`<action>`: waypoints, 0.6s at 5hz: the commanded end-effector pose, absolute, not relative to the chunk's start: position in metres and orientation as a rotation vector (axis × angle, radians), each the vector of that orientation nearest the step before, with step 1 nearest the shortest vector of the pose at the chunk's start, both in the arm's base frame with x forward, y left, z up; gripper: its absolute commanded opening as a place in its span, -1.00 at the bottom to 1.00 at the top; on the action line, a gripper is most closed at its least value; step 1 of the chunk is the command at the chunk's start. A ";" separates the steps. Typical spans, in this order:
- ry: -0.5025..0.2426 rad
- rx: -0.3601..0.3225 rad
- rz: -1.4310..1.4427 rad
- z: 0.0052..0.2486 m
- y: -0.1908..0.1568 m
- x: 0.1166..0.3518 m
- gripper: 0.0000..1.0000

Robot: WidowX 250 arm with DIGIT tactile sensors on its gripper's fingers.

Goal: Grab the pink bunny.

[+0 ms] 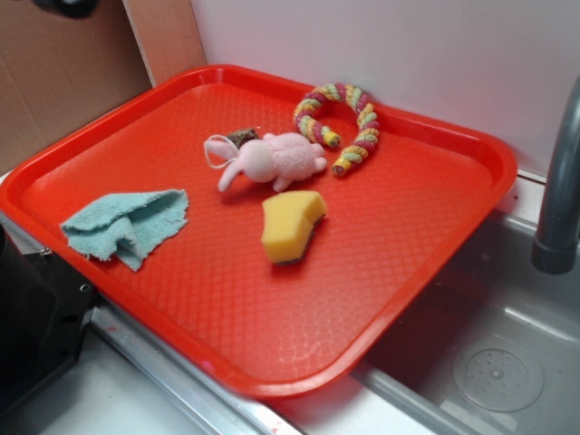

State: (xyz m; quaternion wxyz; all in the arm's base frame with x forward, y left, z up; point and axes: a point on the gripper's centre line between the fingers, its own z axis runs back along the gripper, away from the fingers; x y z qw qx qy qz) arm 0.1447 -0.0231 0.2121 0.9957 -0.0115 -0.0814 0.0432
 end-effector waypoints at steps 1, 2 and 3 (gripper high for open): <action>-0.270 -0.053 0.117 0.184 -0.029 0.199 1.00; -0.272 -0.054 0.099 0.160 -0.036 0.227 1.00; -0.237 -0.065 0.083 0.134 -0.032 0.247 1.00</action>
